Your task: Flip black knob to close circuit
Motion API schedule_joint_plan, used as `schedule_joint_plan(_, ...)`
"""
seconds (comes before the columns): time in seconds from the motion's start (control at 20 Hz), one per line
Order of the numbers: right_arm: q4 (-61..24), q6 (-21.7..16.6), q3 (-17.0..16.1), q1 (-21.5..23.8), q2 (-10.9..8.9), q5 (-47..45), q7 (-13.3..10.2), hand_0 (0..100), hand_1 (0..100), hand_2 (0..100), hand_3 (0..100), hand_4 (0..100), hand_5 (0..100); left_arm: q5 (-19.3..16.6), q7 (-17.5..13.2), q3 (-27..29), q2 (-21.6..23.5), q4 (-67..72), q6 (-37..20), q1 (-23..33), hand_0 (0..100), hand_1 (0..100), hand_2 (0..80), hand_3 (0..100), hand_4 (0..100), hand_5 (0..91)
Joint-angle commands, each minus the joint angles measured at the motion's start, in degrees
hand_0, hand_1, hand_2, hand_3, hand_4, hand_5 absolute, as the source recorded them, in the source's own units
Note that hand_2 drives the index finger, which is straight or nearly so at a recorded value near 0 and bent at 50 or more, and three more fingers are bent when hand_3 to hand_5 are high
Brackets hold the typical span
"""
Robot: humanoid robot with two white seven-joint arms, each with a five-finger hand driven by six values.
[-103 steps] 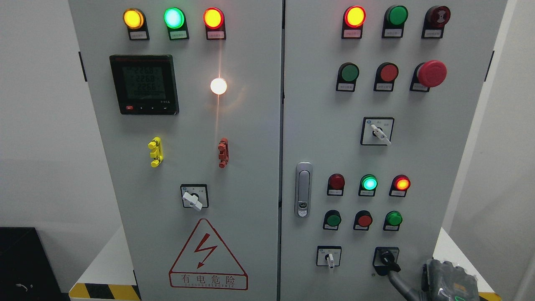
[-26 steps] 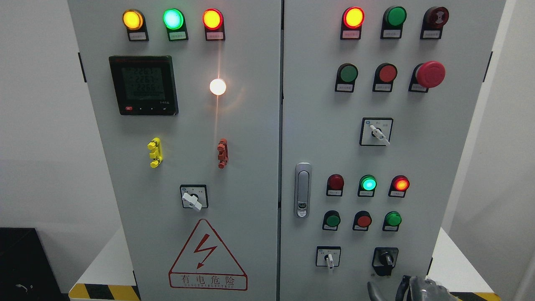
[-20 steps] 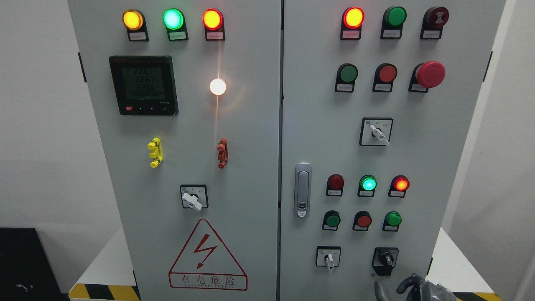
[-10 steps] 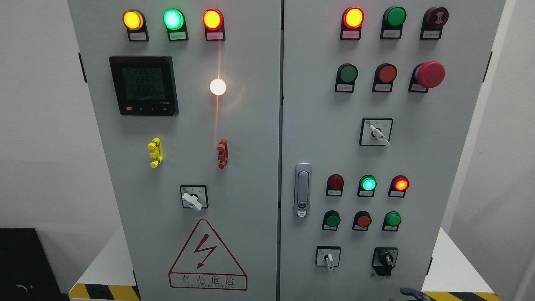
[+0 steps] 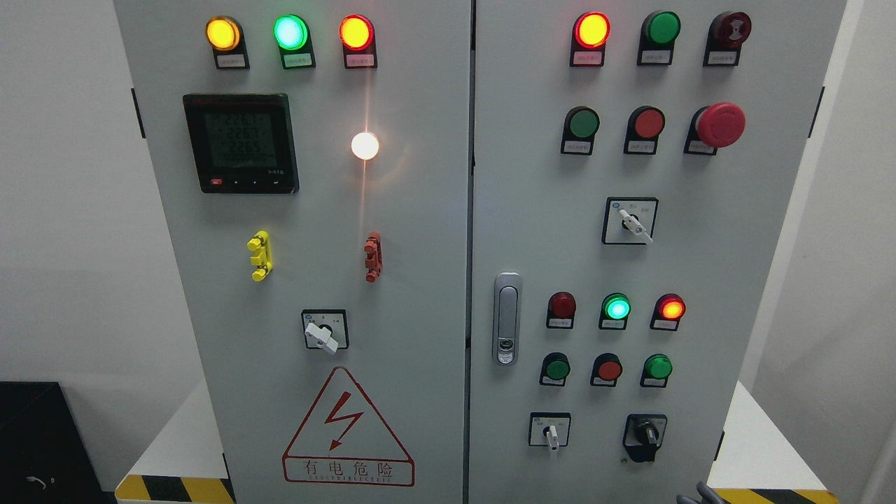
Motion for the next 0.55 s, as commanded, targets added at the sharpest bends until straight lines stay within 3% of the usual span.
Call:
schedule_joint_plan(0.0,-1.77,-3.51,0.40,3.50,-0.34,-5.70,0.73,0,0,4,20,18,14,0.00,-0.02,0.00,0.02,0.00,0.00,0.35,12,56,0.0,0,0,0.0)
schedule_joint_plan(0.25,-1.77,-5.45,1.02,4.74,-0.43,-5.88,1.26,0,0,3,18,17,10,0.00,-0.02,0.00,-0.07,0.00,0.00,0.35,12,56,0.0,0,0,0.0)
schedule_joint_plan(0.4,-1.77,-5.54,1.28,5.18,-0.43,-5.88,4.32,0,0,2,16,17,7,0.00,-0.02,0.00,0.02,0.00,0.00,0.35,12,56,0.0,0,0,0.0)
schedule_joint_plan(0.5,-1.77,-5.63,1.28,5.27,-0.43,-5.88,5.38,0,0,0,10,11,2,0.00,-0.02,0.00,0.01,0.00,0.00,0.35,12,56,0.0,0,0,0.0)
